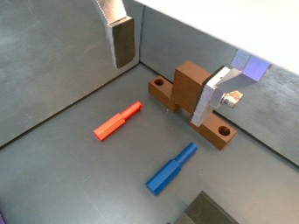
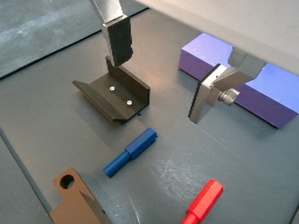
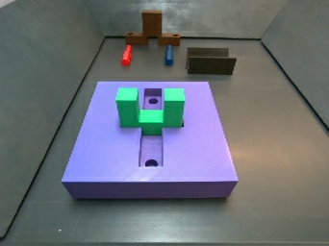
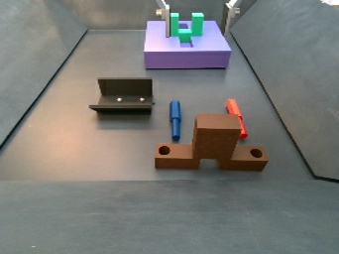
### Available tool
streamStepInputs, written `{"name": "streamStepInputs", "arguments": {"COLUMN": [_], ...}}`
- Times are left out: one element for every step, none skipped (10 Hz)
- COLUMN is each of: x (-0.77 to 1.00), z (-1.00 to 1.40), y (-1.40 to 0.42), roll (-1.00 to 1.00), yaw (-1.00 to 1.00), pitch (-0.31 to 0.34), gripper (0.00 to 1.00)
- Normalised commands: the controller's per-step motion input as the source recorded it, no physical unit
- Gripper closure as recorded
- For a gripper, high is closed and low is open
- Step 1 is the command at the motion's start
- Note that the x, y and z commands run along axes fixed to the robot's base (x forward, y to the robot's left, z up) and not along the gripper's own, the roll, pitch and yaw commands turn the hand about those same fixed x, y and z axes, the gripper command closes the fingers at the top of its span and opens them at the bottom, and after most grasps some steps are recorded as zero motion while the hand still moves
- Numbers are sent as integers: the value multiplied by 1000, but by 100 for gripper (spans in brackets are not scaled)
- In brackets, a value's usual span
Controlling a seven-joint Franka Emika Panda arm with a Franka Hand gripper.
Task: Pick up the brown object. Move up. Move to above the board. Insert the brown object.
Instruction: Pick up the brown object.
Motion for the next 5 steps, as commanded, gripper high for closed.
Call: {"name": "streamStepInputs", "arguments": {"x": [0, -363, -154, -37, 0], "z": [0, 0, -37, -97, -186], "y": [0, 443, 666, 806, 829], "roll": [-9, -320, -246, -234, -241], "yaw": [0, -194, -117, -29, -14], "pitch": [0, -217, -136, -107, -71], "gripper": [0, 0, 0, 0, 0]}}
